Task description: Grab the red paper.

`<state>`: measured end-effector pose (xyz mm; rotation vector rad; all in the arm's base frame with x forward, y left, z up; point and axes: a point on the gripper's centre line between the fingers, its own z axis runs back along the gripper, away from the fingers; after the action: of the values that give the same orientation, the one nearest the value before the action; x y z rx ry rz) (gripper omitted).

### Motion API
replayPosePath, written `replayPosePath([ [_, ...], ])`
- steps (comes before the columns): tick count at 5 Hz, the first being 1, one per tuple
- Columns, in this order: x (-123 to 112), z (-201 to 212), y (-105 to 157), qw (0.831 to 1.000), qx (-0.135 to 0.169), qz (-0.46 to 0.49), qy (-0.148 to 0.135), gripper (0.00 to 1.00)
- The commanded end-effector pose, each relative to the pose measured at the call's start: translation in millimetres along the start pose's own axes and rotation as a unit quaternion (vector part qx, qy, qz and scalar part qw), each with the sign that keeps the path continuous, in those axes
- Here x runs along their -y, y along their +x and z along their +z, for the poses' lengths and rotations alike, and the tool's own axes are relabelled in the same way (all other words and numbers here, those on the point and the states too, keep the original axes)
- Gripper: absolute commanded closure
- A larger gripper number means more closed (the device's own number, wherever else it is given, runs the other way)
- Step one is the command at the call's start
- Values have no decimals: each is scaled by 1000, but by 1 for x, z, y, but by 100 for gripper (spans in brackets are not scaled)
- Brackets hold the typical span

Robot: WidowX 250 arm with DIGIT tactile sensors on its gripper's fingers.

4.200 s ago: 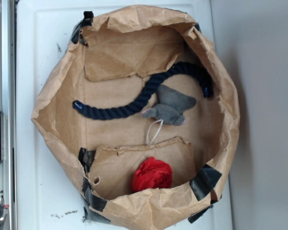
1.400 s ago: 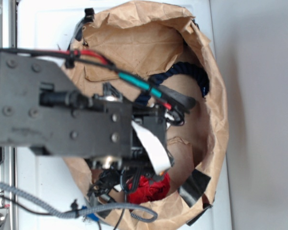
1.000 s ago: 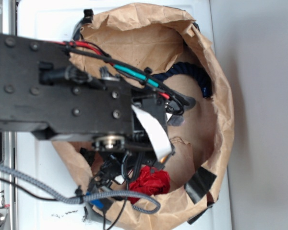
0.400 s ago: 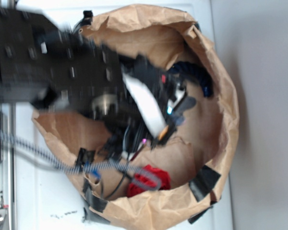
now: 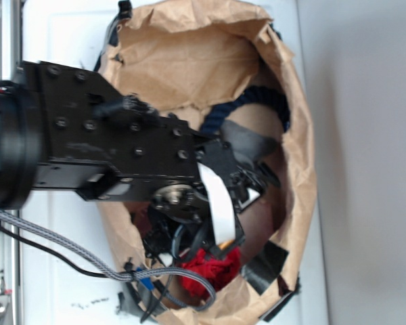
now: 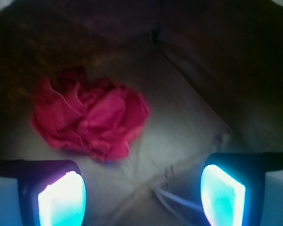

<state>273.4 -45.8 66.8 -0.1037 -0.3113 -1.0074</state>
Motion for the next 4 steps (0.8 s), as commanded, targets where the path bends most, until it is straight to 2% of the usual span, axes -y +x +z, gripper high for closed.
replayPosePath([
  [1,8,-9,19,992,29,-86,-87,0],
  [2,15,-40,22,991,16,-84,-102,0],
  [3,23,-57,24,991,15,-72,-112,100],
  [4,37,-62,21,992,19,-65,-104,100],
])
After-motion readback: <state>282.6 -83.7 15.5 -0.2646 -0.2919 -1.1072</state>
